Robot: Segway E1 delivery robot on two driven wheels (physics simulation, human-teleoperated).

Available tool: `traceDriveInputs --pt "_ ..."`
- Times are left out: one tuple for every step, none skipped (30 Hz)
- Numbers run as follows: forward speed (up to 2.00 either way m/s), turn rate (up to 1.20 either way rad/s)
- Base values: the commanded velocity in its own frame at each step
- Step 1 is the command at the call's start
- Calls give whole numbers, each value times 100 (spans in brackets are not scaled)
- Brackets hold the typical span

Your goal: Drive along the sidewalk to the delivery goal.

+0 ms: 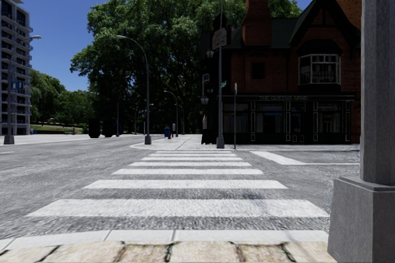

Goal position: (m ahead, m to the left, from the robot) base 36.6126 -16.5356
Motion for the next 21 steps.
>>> traceDriveInputs --pt "200 0" --pt "200 0" --pt "200 0" --pt "200 0" --pt "200 0" --pt "200 0" --pt "200 0" --pt "200 0" --pt "182 0" --pt "182 0" --pt "145 0" --pt "132 0" --pt "123 0" --pt "123 0" --pt "117 0" --pt "114 0" --pt "114 0" --pt "114 0" --pt "114 0" --pt "114 0" --pt "114 0"
